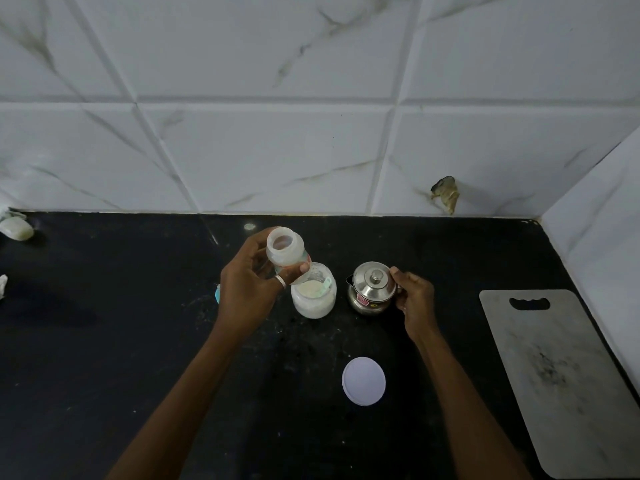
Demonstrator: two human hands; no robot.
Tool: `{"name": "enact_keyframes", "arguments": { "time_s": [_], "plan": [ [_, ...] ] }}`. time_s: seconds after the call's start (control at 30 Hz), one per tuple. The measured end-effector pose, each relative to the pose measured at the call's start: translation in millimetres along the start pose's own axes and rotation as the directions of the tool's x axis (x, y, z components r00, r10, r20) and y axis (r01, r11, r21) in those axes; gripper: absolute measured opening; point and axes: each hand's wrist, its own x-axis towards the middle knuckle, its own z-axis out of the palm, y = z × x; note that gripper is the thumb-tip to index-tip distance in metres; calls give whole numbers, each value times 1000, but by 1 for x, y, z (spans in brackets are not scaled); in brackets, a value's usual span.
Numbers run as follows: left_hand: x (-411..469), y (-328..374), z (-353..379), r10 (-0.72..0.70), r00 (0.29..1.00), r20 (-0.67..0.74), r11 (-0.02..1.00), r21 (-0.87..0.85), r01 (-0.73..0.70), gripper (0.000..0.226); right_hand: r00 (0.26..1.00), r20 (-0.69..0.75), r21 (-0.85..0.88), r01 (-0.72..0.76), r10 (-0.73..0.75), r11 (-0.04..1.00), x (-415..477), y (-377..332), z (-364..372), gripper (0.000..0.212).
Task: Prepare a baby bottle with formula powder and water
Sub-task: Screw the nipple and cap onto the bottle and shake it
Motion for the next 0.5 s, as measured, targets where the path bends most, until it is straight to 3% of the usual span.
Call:
{"name": "enact_keyframes", "arguments": {
  "time_s": [0.17, 0.33, 0.5],
  "plan": [
    [-1, 2, -2, 15, 1000, 6, 1000, 6, -15, 65, 999, 3, -69, 42, -41, 997, -9, -7, -1, 24],
    [-4, 9, -10, 4, 1000, -5, 1000, -23, -4, 63, 958, -187, -141, 192, -216, 971, -18, -23, -3, 38],
    [-5, 16, -27, -12, 999, -36, 999, -31, 11, 62, 923, -57, -221, 360, -381, 906, -43, -51, 27, 42]
  ]
}}
